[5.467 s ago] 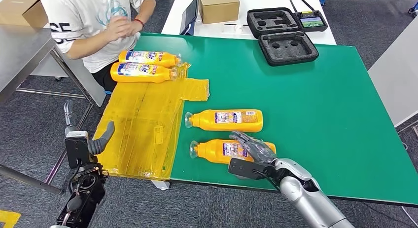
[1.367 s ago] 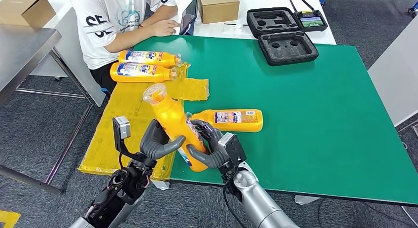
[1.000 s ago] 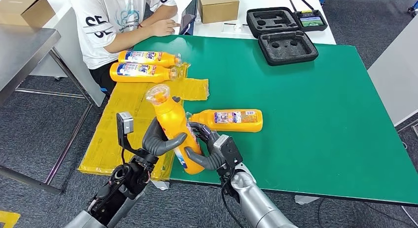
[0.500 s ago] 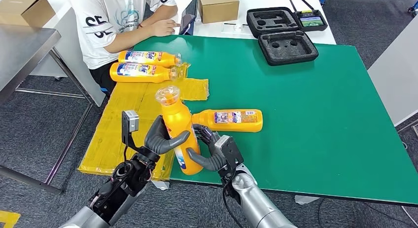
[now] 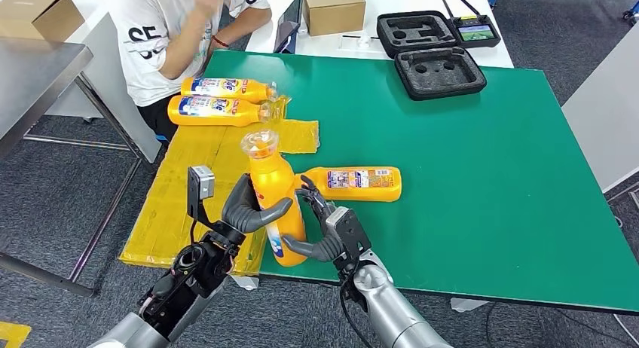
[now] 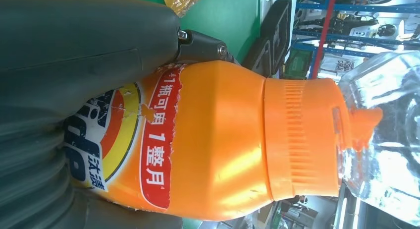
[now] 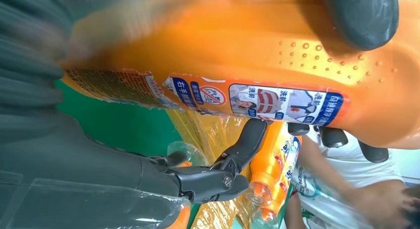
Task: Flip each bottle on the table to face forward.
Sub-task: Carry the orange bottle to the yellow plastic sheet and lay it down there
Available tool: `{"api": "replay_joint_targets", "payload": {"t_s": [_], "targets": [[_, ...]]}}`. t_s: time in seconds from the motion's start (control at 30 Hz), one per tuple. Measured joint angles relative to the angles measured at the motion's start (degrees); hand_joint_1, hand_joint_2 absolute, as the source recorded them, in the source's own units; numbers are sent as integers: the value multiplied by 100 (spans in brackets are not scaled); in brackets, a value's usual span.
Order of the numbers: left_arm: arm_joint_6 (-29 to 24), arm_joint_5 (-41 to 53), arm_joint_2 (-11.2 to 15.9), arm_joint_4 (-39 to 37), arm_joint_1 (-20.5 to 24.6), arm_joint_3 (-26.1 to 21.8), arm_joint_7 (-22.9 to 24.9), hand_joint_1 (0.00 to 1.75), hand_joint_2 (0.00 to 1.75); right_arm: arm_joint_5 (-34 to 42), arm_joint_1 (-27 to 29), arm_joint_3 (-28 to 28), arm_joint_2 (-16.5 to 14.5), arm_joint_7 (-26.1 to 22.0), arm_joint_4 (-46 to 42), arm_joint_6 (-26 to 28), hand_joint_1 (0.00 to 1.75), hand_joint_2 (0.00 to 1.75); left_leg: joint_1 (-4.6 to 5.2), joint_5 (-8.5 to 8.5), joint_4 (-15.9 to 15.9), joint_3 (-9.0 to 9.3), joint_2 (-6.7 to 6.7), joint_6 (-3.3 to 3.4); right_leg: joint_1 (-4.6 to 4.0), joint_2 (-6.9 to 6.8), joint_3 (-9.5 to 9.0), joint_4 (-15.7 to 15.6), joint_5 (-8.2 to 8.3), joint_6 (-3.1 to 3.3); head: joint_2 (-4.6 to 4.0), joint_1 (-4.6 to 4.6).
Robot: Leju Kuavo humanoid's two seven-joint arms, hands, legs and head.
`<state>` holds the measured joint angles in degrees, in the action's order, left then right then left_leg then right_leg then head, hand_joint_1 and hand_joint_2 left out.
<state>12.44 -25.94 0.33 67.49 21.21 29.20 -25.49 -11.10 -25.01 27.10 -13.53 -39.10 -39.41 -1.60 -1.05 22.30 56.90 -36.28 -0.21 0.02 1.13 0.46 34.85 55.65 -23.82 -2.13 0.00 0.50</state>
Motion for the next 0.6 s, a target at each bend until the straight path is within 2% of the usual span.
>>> {"api": "replay_joint_targets", "payload": {"t_s": [0.27, 0.4, 0.5, 0.6], "targets": [[-1, 0, -9, 0, 4, -1, 1, 175, 175, -7, 0, -23, -10, 0, 0, 1, 0, 175, 0, 0, 0, 0, 0, 0, 0, 0, 0, 0, 0, 0, 0, 0], [-13, 0, -10, 0, 5, -2, 0, 175, 175, -7, 0, -32, -17, 1, 0, 6, 0, 0, 0, 0, 0, 0, 0, 0, 0, 0, 0, 0, 0, 0, 0, 0], [-228, 65, -20, 6, 6, -8, -58, 175, 175, 30, 4, -33, -32, 7, -12, 69, 0, 0, 0, 0, 0, 0, 0, 0, 0, 0, 0, 0, 0, 0, -1, -1], [-812, 400, -33, 62, 11, -65, -295, 175, 175, 127, 32, -35, -49, 10, -140, 160, 0, 0, 0, 0, 0, 0, 0, 0, -1, 0, 0, 1, 0, 0, -1, -1]]}}
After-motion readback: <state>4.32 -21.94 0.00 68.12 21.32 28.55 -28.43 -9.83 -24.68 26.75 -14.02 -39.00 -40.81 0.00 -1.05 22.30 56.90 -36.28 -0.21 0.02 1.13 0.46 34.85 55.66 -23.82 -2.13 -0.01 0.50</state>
